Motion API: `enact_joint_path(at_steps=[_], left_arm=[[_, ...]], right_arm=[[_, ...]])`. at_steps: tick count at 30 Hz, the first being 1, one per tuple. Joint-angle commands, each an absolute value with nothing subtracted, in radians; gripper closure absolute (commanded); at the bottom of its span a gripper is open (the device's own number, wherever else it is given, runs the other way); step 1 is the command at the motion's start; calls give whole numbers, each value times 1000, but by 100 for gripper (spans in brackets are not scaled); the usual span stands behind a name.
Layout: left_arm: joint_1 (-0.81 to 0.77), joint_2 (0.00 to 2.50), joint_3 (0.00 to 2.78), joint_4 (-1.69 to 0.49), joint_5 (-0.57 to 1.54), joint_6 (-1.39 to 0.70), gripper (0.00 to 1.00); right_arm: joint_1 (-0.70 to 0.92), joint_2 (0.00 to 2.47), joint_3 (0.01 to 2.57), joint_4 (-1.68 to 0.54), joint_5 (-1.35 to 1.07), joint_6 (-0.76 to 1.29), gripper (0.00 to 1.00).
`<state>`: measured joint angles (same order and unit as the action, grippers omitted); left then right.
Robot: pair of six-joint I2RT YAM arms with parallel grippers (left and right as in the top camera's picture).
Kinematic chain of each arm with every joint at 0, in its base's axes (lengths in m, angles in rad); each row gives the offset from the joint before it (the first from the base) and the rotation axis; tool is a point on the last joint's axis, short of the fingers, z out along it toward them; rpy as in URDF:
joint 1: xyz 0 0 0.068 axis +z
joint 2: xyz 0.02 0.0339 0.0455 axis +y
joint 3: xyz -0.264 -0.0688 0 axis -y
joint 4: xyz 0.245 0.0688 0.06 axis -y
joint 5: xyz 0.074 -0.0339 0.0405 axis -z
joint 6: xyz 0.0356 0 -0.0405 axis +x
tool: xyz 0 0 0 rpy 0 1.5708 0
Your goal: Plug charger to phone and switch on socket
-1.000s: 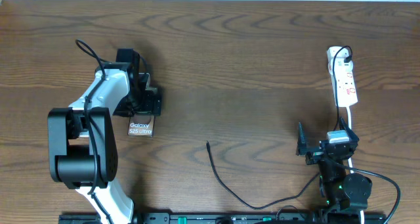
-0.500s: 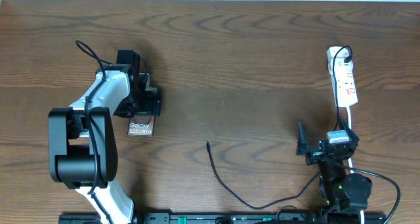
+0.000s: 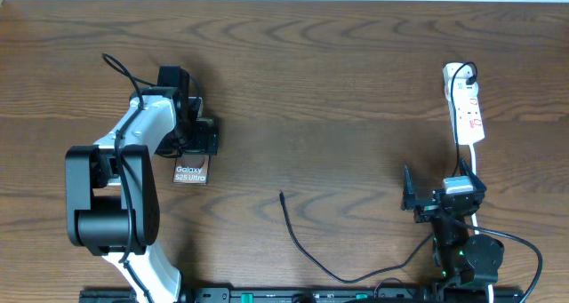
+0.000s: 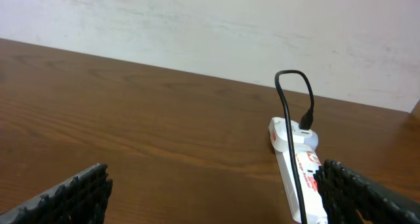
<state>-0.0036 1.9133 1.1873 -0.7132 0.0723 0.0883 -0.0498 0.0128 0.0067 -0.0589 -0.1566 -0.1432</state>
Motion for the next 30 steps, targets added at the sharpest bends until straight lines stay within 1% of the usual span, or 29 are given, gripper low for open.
enact_joint_path(at_steps=[1, 30], left_arm=[[-8, 1916, 1180, -711, 59, 124, 2], [-17, 1936, 1180, -698, 59, 123, 2]], right_arm=[[-43, 7, 6, -64, -151, -154, 1], [-43, 7, 6, -64, -151, -154, 1]])
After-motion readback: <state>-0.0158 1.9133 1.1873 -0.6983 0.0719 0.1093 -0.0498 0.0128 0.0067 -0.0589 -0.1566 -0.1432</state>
